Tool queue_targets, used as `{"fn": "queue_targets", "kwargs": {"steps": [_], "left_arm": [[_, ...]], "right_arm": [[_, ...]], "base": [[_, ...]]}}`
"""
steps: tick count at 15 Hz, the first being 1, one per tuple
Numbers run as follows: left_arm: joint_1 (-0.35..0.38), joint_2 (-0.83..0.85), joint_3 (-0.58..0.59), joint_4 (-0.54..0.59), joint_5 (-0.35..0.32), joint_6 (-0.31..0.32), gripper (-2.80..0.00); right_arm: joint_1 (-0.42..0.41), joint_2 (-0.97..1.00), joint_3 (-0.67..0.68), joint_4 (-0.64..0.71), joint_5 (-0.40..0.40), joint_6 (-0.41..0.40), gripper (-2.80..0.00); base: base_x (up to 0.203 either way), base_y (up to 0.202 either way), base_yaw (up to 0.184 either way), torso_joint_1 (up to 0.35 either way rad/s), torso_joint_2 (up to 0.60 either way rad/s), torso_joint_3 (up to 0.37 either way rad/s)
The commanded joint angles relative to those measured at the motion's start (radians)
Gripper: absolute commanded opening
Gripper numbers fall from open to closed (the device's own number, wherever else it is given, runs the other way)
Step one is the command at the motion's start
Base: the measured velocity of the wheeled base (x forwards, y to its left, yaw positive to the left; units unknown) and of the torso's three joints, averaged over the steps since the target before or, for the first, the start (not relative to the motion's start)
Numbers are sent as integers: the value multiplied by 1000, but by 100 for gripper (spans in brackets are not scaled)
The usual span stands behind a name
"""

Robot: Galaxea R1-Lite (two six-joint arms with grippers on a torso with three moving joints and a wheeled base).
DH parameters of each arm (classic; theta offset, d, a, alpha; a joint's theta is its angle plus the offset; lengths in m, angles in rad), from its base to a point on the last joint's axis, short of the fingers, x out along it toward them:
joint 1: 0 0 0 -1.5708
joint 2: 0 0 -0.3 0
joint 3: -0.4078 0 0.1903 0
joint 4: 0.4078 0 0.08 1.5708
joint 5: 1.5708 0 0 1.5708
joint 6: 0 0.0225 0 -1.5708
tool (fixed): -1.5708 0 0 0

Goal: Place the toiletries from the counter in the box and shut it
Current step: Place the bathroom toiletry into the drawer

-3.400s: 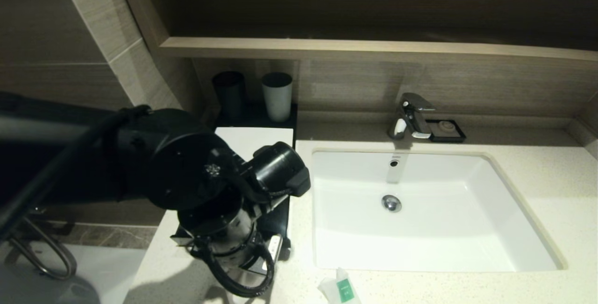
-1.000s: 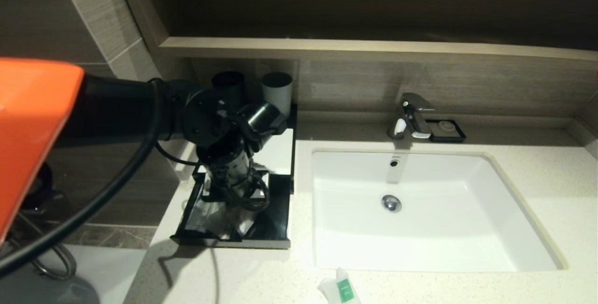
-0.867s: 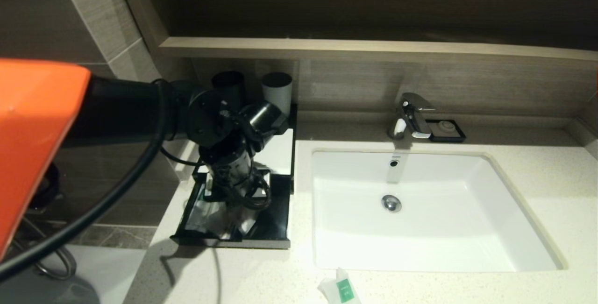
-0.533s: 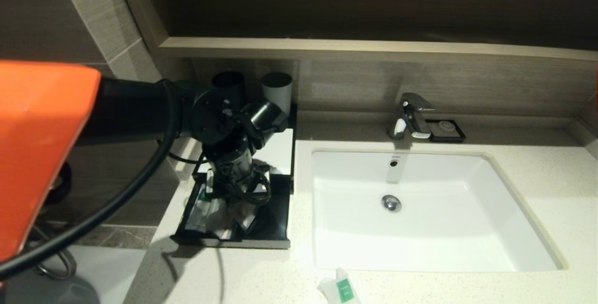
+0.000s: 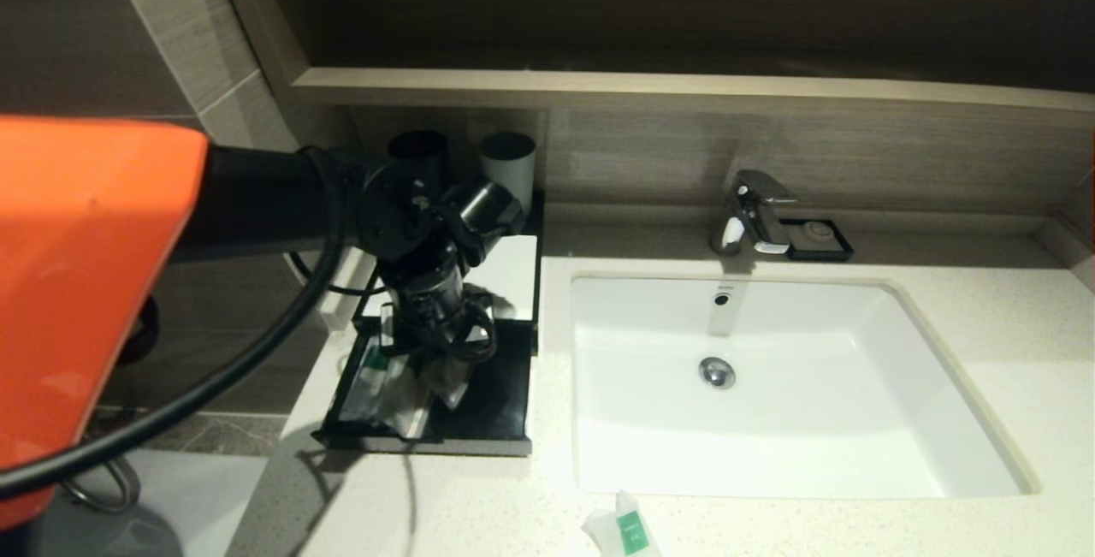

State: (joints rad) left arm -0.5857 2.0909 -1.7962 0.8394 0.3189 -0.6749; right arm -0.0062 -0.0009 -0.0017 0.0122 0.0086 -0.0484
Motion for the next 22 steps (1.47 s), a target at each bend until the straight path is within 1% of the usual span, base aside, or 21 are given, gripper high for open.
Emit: {"fn": "queue_targets", "kwargs": {"steps": [1, 9, 10, 12, 13, 17, 18, 22], "left_arm": [[1, 6, -5, 2, 0, -6, -280], [3, 12, -15, -6, 3, -6, -280], [3, 13, -17, -6, 10, -6, -280], [3, 23, -17, -12, 58, -8, -280], [3, 24, -17, -19, 69, -8, -280], [1, 15, -17, -17, 69, -15, -280], [1, 15, -17, -17, 69, -17, 0], [1, 9, -17, -17, 69, -17, 0]], "right_arm": [[0, -1, 0, 0, 1, -1, -280], [0, 0, 0, 0, 1, -1, -280], [0, -1, 0, 0, 1, -1, -280], [0, -1, 0, 0, 1, -1, -280], [0, 1, 0, 0, 1, -1, -280], [0, 0, 0, 0, 1, -1, -280], [0, -1, 0, 0, 1, -1, -280], [0, -1, 0, 0, 1, -1, -280]], "base": [[0, 0, 0, 0, 0, 0], [0, 0, 0, 0, 0, 0], [0, 0, 0, 0, 0, 0], [0, 0, 0, 0, 0, 0], [0, 0, 0, 0, 0, 0], [0, 0, 0, 0, 0, 0], [0, 0, 0, 0, 0, 0], [0, 0, 0, 0, 0, 0]]}}
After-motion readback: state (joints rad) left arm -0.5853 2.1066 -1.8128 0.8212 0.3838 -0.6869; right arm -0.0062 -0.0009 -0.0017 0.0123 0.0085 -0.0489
